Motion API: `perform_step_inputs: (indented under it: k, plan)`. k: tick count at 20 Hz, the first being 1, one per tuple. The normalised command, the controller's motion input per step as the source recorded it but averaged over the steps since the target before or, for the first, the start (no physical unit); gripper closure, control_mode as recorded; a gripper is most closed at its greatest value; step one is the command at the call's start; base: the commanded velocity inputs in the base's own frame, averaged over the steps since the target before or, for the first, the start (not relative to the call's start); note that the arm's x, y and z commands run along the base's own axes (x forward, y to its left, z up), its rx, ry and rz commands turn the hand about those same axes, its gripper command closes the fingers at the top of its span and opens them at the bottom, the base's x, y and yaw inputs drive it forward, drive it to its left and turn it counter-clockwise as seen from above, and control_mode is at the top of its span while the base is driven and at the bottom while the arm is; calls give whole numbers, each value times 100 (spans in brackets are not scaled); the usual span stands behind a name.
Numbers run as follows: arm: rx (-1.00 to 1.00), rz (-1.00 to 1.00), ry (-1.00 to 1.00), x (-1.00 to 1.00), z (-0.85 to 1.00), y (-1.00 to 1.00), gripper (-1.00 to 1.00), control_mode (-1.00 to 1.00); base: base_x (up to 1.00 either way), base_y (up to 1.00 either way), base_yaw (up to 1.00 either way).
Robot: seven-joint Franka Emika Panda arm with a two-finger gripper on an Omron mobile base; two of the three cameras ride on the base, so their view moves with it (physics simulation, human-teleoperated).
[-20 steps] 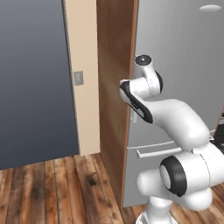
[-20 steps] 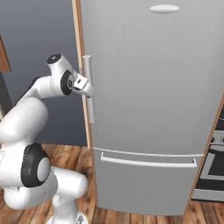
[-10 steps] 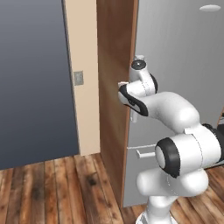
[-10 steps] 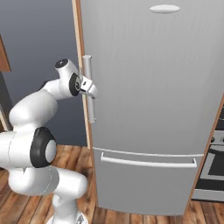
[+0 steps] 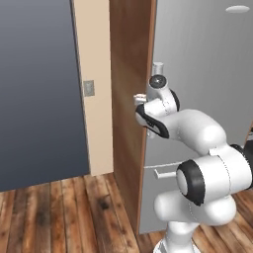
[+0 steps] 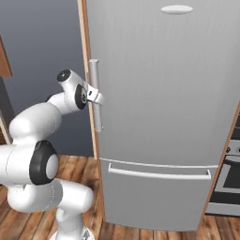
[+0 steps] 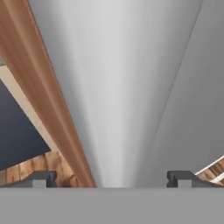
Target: There is a bowl on the dining counter. Grab a lemon wedge from the fridge and place it in the bowl. Then get the liquor bottle and glass cup from the cabinet and place them next to the bowl.
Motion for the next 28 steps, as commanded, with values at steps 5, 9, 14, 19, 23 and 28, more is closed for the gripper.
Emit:
perform_step_inputs:
  k: [5,9,14,19,23,28]
  plan:
    - [-3,1,-21,8,-21,-11,100,-100,0,0,0]
    - [-6,3,-22,1,-31,-19,100,-100,0,0,0]
    - [-6,0,-13,-2,-21,-49,100,-100,0,0,0]
    - [-1,0,-3,-72,0,-95,100,-100,0,0,0]
    - [0,0,-5,-100,0,-100,100,-100,0,0,0]
    - [0,0,-8,-100,0,-100,100,-100,0,0,0]
